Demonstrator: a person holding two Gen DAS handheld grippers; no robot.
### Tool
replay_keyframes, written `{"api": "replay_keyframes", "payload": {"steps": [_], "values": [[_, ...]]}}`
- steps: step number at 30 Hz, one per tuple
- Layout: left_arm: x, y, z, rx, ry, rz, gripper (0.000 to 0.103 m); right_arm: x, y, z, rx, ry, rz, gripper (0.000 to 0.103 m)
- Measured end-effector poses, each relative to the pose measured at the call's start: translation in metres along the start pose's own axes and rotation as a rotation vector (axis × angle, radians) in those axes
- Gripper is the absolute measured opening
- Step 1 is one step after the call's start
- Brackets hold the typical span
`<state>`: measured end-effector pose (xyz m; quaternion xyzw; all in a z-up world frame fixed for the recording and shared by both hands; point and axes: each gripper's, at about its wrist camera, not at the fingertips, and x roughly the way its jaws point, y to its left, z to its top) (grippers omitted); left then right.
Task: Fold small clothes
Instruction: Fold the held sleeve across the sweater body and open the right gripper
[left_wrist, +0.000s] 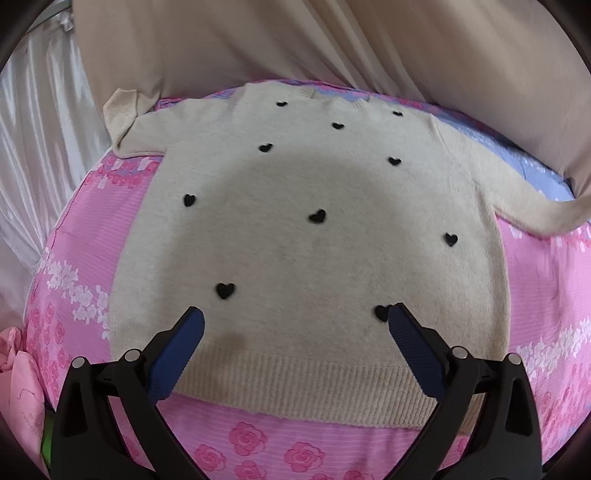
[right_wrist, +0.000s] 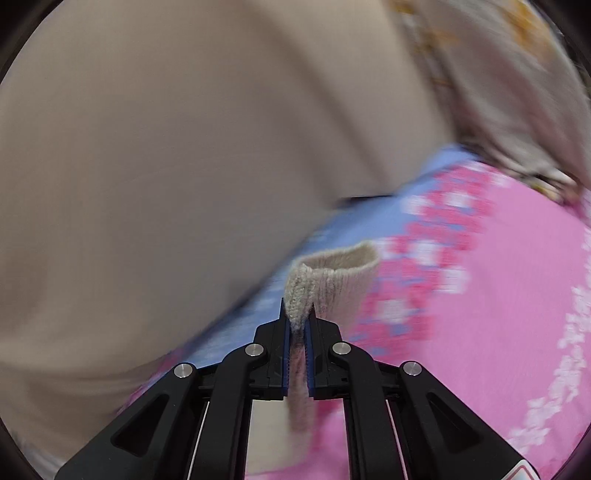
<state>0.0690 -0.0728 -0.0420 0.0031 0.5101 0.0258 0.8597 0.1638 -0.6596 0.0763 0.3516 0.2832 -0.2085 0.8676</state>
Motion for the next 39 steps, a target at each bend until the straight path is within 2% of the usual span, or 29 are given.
{"api": "replay_keyframes", "payload": {"steps": [3, 7, 10, 15, 19, 25, 27, 29, 31, 34, 36, 39], "values": [[-0.006, 0.019, 0.002, -0.035, -0.013, -0.004, 0.098, -0.001, 0.097, -0.018, -0.135, 0.022, 0.129, 0.006], [-0.016, 0.053, 0.002, -0.082, -0.044, 0.007, 0.098, 0.003, 0.216, -0.06, -0.27, 0.086, 0.285, 0.006], [-0.019, 0.08, 0.001, -0.125, -0.053, 0.024, 0.098, 0.013, 0.285, -0.102, -0.353, 0.145, 0.35, 0.006], [-0.017, 0.121, 0.002, -0.199, -0.055, 0.038, 0.098, 0.043, 0.376, -0.186, -0.47, 0.262, 0.392, 0.006], [-0.013, 0.148, 0.001, -0.242, -0.058, 0.051, 0.098, 0.079, 0.424, -0.263, -0.56, 0.387, 0.378, 0.006], [0.003, 0.183, 0.004, -0.309, -0.045, 0.062, 0.098, 0.122, 0.457, -0.374, -0.674, 0.536, 0.295, 0.008], [0.007, 0.191, 0.008, -0.329, -0.048, 0.043, 0.098, 0.132, 0.46, -0.408, -0.717, 0.581, 0.254, 0.015], [0.011, 0.2, 0.015, -0.36, -0.056, -0.009, 0.098, 0.146, 0.449, -0.432, -0.773, 0.611, 0.215, 0.024], [0.019, 0.213, 0.032, -0.394, -0.065, -0.061, 0.098, 0.148, 0.439, -0.444, -0.814, 0.615, 0.207, 0.026], [0.041, 0.244, 0.073, -0.474, -0.074, -0.113, 0.098, 0.127, 0.428, -0.447, -0.84, 0.58, 0.256, 0.031], [0.057, 0.268, 0.105, -0.546, -0.089, -0.122, 0.098, 0.108, 0.412, -0.444, -0.855, 0.539, 0.27, 0.041], [0.086, 0.307, 0.161, -0.679, -0.157, -0.14, 0.098, 0.071, 0.381, -0.438, -0.897, 0.496, 0.28, 0.042]]}}
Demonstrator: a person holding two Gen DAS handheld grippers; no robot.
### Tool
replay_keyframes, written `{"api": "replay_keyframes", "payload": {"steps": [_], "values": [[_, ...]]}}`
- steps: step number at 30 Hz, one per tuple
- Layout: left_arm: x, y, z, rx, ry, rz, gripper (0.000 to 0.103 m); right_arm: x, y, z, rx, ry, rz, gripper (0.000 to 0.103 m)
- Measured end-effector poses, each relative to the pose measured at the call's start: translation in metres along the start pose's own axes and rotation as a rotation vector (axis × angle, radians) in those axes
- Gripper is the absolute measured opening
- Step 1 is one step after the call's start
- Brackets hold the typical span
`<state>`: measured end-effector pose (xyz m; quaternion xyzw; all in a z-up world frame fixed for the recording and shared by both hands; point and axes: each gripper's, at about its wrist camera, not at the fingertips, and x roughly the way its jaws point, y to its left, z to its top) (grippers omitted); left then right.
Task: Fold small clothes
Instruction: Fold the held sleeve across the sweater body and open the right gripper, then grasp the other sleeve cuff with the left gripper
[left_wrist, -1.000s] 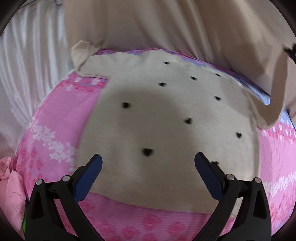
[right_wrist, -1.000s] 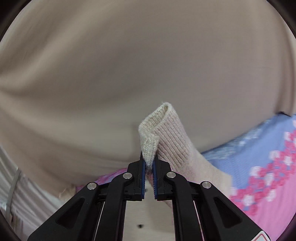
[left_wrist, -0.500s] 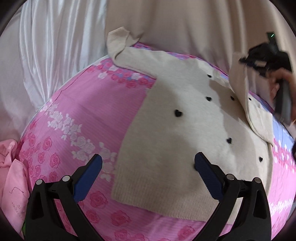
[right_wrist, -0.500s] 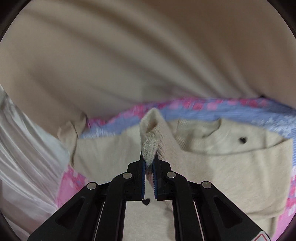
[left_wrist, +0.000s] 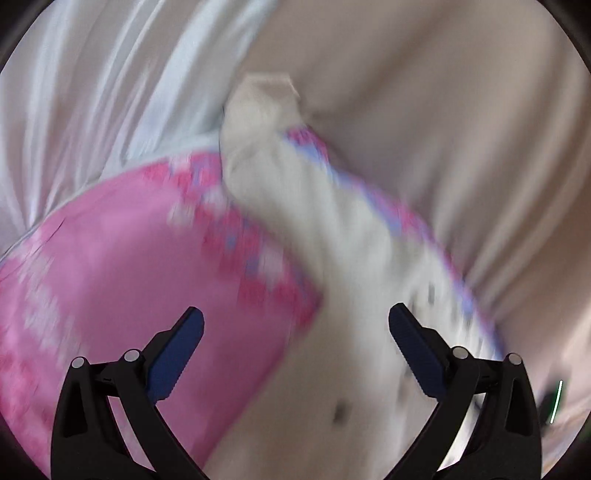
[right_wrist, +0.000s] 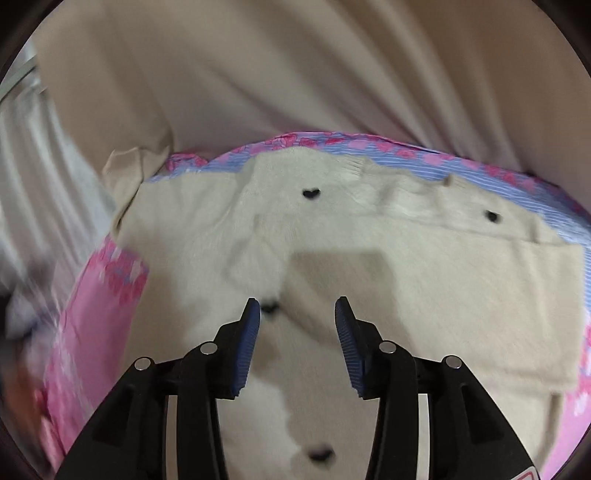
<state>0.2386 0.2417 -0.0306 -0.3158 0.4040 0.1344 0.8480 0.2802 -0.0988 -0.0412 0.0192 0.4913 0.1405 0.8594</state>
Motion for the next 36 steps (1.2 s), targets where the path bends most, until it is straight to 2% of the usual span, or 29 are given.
{"api": "replay_keyframes", "payload": {"steps": [5, 7, 11, 12, 14, 15, 17, 18, 19, 20, 23, 26, 29, 32, 36], "values": [[0.058, 0.001, 0.095, -0.184, -0.084, -0.091, 0.098, -0.037, -0.033, -0.048, 0.064, 0.053, -0.059, 0.043], [0.087, 0.0, 0.13, -0.217, -0.1, -0.047, 0.093, -0.047, -0.051, -0.067, 0.106, 0.088, -0.091, 0.043], [0.131, 0.004, 0.175, -0.251, -0.106, 0.037, 0.073, -0.063, -0.084, -0.093, 0.199, 0.135, -0.168, 0.043], [0.137, 0.007, 0.183, -0.263, -0.116, 0.056, 0.067, -0.066, -0.091, -0.098, 0.221, 0.146, -0.179, 0.043], [0.149, 0.011, 0.193, -0.293, -0.127, 0.099, 0.063, -0.068, -0.1, -0.103, 0.252, 0.164, -0.202, 0.043], [0.155, 0.014, 0.198, -0.319, -0.132, 0.107, 0.062, -0.069, -0.104, -0.106, 0.265, 0.172, -0.209, 0.043], [0.161, 0.016, 0.205, -0.328, -0.153, 0.103, 0.054, -0.068, -0.11, -0.108, 0.278, 0.186, -0.224, 0.043], [0.165, 0.015, 0.208, -0.305, -0.158, 0.096, 0.04, -0.067, -0.111, -0.108, 0.279, 0.187, -0.228, 0.043], [0.17, 0.014, 0.211, -0.281, -0.147, 0.083, 0.016, -0.066, -0.112, -0.107, 0.279, 0.187, -0.227, 0.043], [0.174, 0.014, 0.21, -0.267, -0.123, 0.072, 0.002, -0.066, -0.112, -0.107, 0.276, 0.184, -0.228, 0.043], [0.162, 0.017, 0.197, -0.275, -0.138, 0.042, 0.001, -0.063, -0.11, -0.102, 0.267, 0.168, -0.221, 0.043], [0.132, 0.007, 0.18, -0.189, -0.162, -0.022, 0.001, -0.062, -0.104, -0.098, 0.253, 0.15, -0.201, 0.043], [0.08, -0.022, 0.156, 0.004, -0.177, -0.106, 0.001, -0.064, -0.096, -0.095, 0.227, 0.132, -0.185, 0.043], [0.015, -0.064, 0.13, 0.207, -0.18, -0.226, 0.001, -0.066, -0.092, -0.093, 0.224, 0.117, -0.164, 0.043], [-0.045, -0.121, 0.111, 0.399, -0.151, -0.38, 0.002, -0.072, -0.093, -0.094, 0.245, 0.092, -0.14, 0.043]]}}
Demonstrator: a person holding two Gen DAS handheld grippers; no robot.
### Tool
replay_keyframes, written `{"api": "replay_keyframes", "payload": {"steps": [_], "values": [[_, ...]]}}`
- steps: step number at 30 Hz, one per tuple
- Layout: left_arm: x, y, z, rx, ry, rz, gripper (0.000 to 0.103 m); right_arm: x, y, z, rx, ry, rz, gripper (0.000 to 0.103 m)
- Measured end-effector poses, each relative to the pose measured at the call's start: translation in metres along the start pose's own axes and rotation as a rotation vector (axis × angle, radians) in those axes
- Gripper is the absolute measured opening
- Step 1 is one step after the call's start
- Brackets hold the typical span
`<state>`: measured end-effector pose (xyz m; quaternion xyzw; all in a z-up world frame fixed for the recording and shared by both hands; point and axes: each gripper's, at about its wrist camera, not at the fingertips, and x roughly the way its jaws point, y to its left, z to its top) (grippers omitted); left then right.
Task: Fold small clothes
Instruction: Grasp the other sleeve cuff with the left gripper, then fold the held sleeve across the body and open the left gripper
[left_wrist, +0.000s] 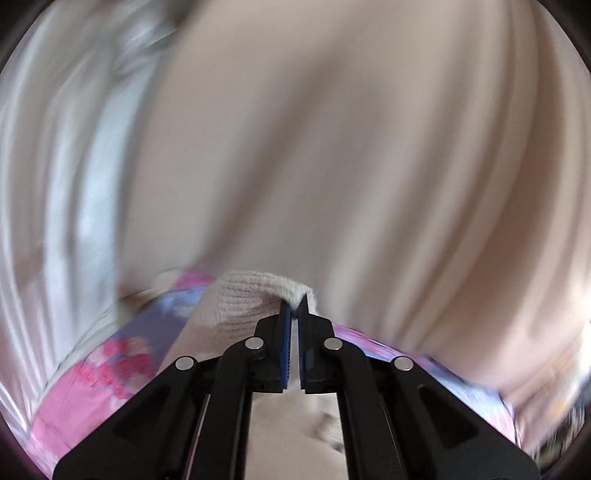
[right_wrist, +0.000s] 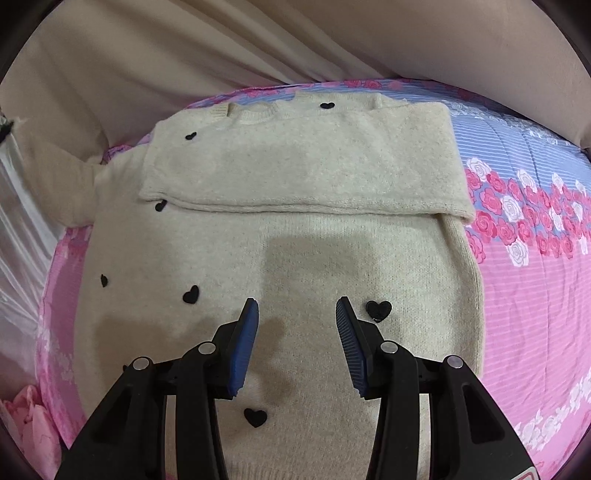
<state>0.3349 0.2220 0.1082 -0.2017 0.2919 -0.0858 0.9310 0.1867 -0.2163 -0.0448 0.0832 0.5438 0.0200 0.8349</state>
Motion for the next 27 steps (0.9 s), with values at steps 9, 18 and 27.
{"api": "replay_keyframes", "payload": {"steps": [9, 18, 27], "values": [[0.021, -0.188, 0.004, 0.31, 0.086, -0.341, 0.002, -0.034, -0.029, -0.012, 0.089, -0.087, 0.018, 0.043], [0.057, -0.204, -0.074, 0.181, 0.277, -0.348, 0.038, -0.044, -0.038, -0.008, 0.093, -0.095, 0.092, 0.055], [-0.026, -0.06, -0.158, 0.103, 0.326, 0.167, 0.051, 0.06, 0.089, 0.072, -0.05, 0.053, 0.334, 0.055]]}}
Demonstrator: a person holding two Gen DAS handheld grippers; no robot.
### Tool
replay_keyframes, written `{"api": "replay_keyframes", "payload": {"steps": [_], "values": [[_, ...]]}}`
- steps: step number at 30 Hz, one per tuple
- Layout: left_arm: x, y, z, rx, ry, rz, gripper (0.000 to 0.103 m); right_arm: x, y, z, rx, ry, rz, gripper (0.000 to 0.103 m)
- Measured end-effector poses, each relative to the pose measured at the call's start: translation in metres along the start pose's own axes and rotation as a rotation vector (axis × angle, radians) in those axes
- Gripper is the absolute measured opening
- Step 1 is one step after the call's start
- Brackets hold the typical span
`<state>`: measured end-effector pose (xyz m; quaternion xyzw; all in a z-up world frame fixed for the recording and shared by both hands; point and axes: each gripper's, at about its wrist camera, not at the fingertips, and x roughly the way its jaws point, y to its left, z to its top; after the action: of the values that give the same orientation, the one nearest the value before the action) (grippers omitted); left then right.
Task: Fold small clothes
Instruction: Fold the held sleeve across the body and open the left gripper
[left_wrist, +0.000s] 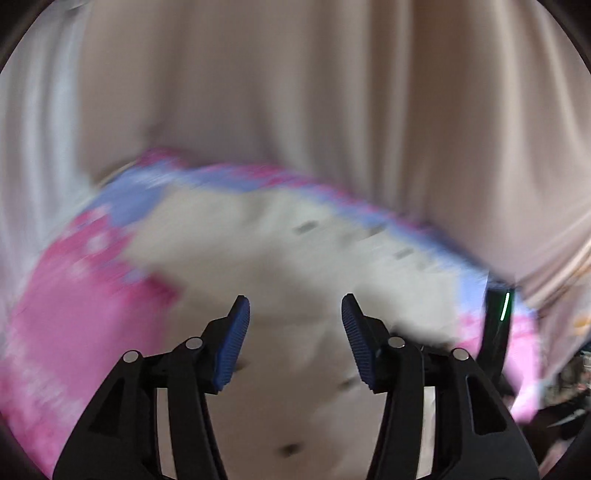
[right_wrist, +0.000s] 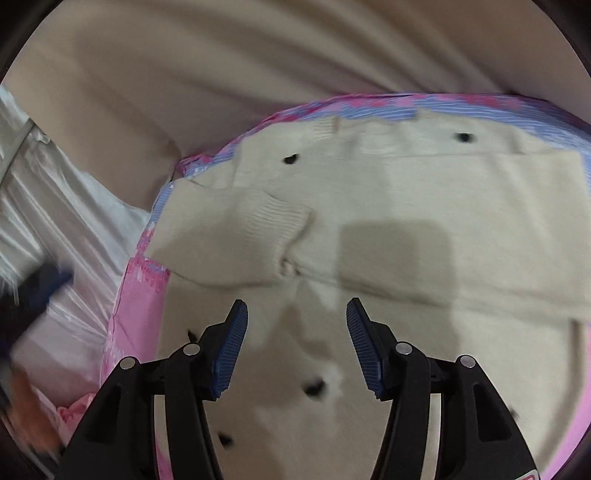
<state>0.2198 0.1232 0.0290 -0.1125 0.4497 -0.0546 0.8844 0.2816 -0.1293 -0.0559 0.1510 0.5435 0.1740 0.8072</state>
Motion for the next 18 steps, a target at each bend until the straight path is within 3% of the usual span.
{"api": "replay_keyframes", "payload": {"steps": [4, 5, 6, 8, 13, 18], "values": [[0.0, 0.032, -0.044, -0.025, 0.034, 0.152, 0.057, 0.058, 0.023, 0.023, 0.02, 0.063, -0.023, 0.051], [-0.002, 0.038, -0.049, -0.033, 0.037, 0.165, 0.057, 0.068, 0.026, 0.025, 0.022, 0.073, -0.032, 0.04], [-0.003, 0.042, -0.057, -0.05, 0.044, 0.167, 0.057, 0.075, 0.03, 0.027, 0.02, 0.078, -0.045, 0.017], [-0.003, 0.052, -0.064, -0.08, 0.058, 0.14, 0.058, 0.078, 0.037, 0.03, 0.011, 0.083, -0.06, 0.01], [0.006, 0.047, -0.062, -0.087, 0.04, 0.115, 0.067, 0.012, 0.042, 0.057, -0.038, -0.063, -0.003, 0.007], [0.015, 0.018, -0.05, -0.032, 0.015, 0.073, 0.07, -0.072, 0.017, 0.092, -0.054, -0.2, -0.048, 0.007]]}}
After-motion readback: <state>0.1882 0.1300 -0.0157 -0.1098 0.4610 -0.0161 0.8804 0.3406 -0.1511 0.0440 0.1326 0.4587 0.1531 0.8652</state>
